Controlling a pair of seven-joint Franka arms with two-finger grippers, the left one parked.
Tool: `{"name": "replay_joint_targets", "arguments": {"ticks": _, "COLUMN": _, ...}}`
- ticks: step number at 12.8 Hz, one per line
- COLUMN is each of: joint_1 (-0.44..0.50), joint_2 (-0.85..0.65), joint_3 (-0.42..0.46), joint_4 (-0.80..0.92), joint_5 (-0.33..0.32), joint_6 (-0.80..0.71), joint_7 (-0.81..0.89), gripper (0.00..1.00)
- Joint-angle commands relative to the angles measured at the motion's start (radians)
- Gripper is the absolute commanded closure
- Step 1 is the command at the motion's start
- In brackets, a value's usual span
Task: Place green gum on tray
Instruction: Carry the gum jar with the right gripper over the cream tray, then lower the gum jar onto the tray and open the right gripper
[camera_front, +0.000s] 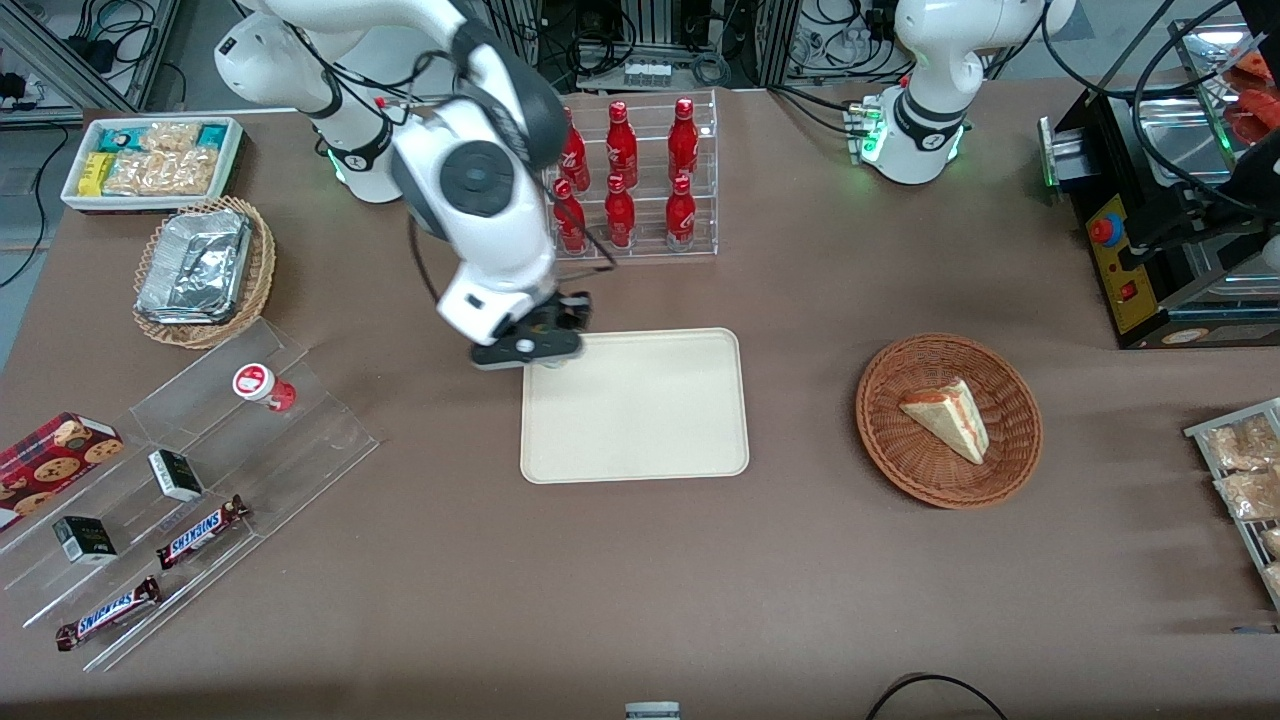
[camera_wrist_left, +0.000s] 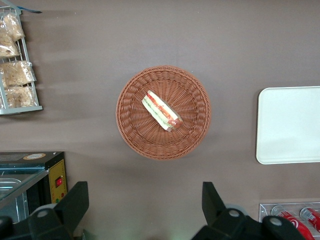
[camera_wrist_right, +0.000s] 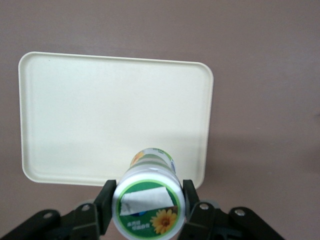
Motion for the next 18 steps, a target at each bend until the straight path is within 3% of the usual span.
{"name": "replay_joint_targets", "arguments": {"ticks": 1, "joint_1": 0.044, "joint_2": 0.122, "joint_3": -0.014, "joint_4": 0.075, "joint_5": 0.016, "joint_6": 0.069, "joint_7": 0.071, "gripper": 1.0}}
{"name": "replay_joint_targets", "arguments": {"ticks": 6, "joint_1": 0.069, "joint_2": 0.257, "joint_3": 0.02, "joint_4": 0.074, "joint_5": 0.025, "joint_6": 0.235, "joint_7": 0.137, "gripper": 1.0}}
{"name": "replay_joint_targets", "arguments": {"ticks": 17, "joint_1": 0.069, "joint_2": 0.334, "joint_3": 0.073, "joint_4": 0.063, "joint_5": 0.028, "joint_6": 0.307, "joint_7": 0.138, "gripper": 1.0}}
{"name": "replay_joint_targets", "arguments": {"ticks": 18, "joint_1": 0.066, "joint_2": 0.337, "joint_3": 0.075, "joint_4": 0.061, "joint_5": 0.028, "joint_6": 0.308, "joint_7": 0.137, "gripper": 0.95}}
